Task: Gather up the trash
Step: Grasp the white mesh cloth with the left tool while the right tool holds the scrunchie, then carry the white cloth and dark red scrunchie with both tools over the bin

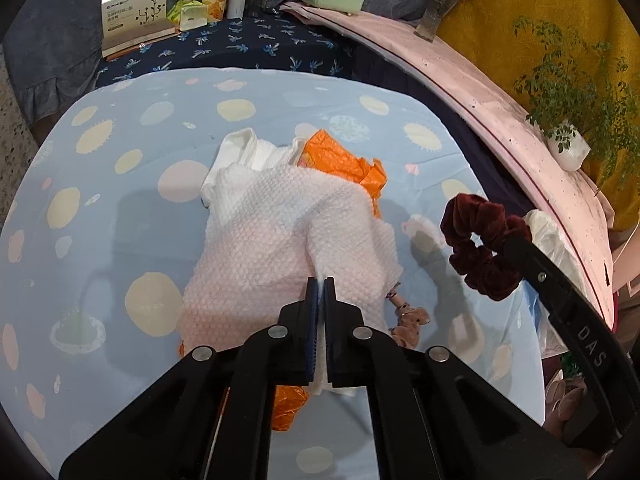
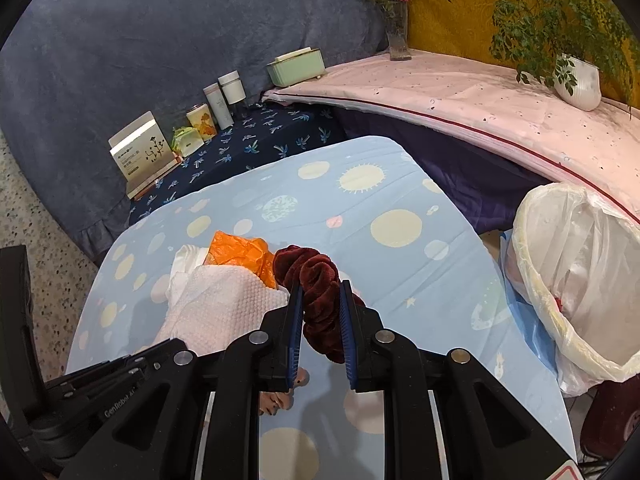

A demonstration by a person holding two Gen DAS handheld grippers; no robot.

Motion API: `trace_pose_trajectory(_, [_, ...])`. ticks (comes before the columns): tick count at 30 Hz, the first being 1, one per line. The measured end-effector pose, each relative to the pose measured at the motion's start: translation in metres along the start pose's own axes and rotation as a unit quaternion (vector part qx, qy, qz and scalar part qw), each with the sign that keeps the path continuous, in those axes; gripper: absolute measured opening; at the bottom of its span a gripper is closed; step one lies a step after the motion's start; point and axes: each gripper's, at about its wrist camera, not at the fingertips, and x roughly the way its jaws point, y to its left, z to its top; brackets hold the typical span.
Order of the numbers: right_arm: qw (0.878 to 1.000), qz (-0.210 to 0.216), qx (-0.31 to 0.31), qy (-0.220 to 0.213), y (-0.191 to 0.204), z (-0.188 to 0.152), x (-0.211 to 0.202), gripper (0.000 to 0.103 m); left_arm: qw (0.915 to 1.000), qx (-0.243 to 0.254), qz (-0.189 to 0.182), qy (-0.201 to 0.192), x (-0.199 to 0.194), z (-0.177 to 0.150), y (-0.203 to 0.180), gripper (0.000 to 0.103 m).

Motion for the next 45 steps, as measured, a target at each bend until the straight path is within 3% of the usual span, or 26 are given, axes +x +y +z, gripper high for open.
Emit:
trace_pose_trajectory(13, [1.000,-0.004,0.012,-0.009,-0.018,-0.002,-0.044,0.017,0.9989,0.027,-0.010,-0.038,-0.048,0.008,-0.037,0.001])
trace_pose_trajectory(23, [0.998,-0.035,0.042,-0.014,-0.062,-0.005,-0.072,0.017,0.9958,0.065,-0.040,-0.052,-0.066,0.010,-0.083,0.001])
trace_pose_trajectory(31, [0.995,-0.069,0.067,-0.042,-0.103,0.003,-0.094,0.017,0.9915,0.100,-0.067,-0.050,-0.065,0.013,-0.131,0.001])
trace_pose_trajectory(45, [0.981,-0.130,0.131,-0.060,-0.188,0.006,-0.101,0.017,0.9744,0.177,-0.136,-0.026,-0.026,0.017,-0.246,0.001])
